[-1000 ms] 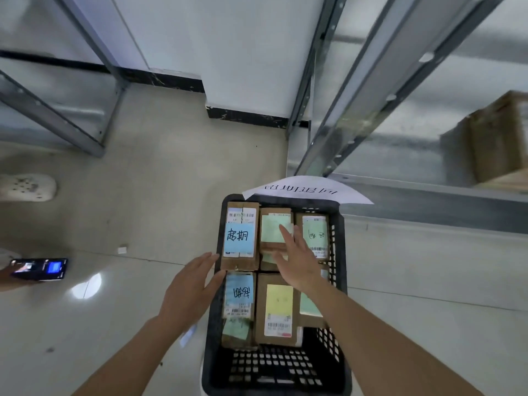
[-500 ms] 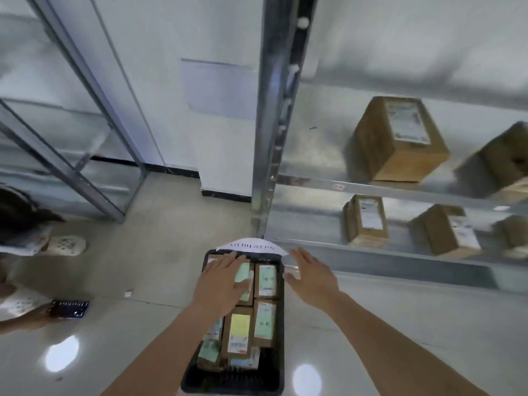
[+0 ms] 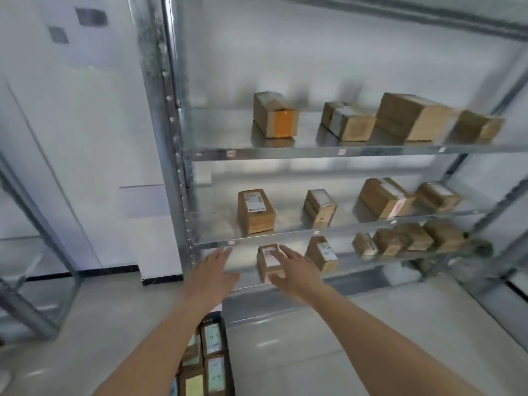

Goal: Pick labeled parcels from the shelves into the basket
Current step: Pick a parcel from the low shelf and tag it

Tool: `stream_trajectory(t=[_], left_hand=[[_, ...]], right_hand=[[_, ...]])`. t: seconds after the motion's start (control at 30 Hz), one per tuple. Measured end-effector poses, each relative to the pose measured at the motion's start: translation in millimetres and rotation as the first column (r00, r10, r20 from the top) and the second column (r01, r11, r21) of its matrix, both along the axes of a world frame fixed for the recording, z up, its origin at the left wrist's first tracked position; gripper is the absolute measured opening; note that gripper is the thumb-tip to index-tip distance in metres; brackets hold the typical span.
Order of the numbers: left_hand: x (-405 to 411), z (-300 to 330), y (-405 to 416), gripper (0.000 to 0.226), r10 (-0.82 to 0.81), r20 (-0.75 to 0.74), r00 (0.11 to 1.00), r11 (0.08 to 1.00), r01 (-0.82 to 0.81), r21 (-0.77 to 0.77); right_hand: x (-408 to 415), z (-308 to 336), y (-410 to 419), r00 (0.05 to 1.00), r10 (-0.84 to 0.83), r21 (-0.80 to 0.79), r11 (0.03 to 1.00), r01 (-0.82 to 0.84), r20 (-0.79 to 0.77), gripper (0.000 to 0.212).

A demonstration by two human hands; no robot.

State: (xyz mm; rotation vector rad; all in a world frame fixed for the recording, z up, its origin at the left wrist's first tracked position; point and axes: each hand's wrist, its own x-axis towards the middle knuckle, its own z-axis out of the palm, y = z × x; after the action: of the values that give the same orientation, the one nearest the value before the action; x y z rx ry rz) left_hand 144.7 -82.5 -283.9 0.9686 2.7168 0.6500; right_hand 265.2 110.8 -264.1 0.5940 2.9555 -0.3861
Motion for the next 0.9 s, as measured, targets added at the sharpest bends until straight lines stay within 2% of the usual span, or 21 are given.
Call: stream_trajectory(t=[0.27, 0.47, 0.63, 0.9], left_hand=[[107, 127, 57, 0.062, -0.153, -0.088, 0.984, 0.987, 0.157, 0.045], [176, 203, 141, 0.067, -0.209, -0.187, 0.960, 0.973, 0.223, 0.059], [238, 223, 228, 0.066, -0.249, -0.187, 0.950, 0.959, 0.269, 0.087], [320, 213, 354, 0.069, -0.274, -0.175, 0.946, 0.955, 0.289, 0.064]], right_hand=[[137, 141, 69, 0.986, -0.150, 0.109, 0.982, 0.157, -0.067, 0.065], [232, 220, 150, 0.954, -0.245, 0.154, 0.950, 0.271, -0.173, 0.063], [306, 237, 233, 0.949, -0.272, 0.170, 0.939, 0.298, -0.159, 0.064], [396, 229, 363, 0.949, -0.287, 0.189, 0.932, 0.308, -0.133, 0.063]])
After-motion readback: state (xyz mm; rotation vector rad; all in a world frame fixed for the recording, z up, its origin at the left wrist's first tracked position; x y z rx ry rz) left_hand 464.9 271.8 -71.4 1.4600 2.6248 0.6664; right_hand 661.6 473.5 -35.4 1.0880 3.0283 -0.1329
